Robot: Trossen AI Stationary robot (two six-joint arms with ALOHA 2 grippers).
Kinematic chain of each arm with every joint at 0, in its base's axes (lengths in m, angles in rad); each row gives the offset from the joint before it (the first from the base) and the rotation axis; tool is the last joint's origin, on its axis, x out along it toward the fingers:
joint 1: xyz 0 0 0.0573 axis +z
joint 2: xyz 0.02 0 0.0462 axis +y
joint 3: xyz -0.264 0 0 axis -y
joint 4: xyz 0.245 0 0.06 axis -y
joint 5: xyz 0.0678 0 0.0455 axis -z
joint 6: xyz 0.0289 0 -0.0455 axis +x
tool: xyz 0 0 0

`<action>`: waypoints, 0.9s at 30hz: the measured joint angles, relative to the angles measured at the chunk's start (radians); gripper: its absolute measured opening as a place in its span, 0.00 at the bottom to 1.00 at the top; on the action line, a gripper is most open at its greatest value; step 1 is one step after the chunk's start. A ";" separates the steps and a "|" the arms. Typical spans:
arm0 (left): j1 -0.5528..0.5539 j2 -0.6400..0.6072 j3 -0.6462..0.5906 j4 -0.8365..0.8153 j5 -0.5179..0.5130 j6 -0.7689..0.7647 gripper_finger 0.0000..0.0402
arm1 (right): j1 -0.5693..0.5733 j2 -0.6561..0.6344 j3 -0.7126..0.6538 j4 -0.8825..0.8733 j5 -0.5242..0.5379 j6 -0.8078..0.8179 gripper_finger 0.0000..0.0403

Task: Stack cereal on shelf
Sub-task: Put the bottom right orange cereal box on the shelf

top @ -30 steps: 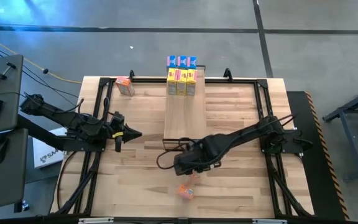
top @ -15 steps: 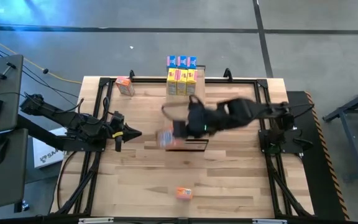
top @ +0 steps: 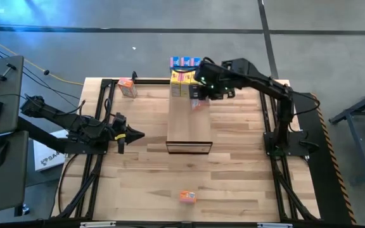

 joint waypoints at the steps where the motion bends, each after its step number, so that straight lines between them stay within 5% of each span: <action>1: 0.000 0.000 0.000 0.000 -0.006 0.001 0.00 | -0.013 0.004 0.000 0.001 -0.006 -0.017 0.42; 17: 0.000 0.000 0.000 0.000 -0.017 -0.001 0.00 | -0.043 0.067 -0.007 0.001 0.002 -0.021 0.42; 27: 0.000 0.000 0.000 -0.001 -0.017 -0.001 0.00 | -0.050 0.092 -0.007 0.020 0.046 -0.013 0.59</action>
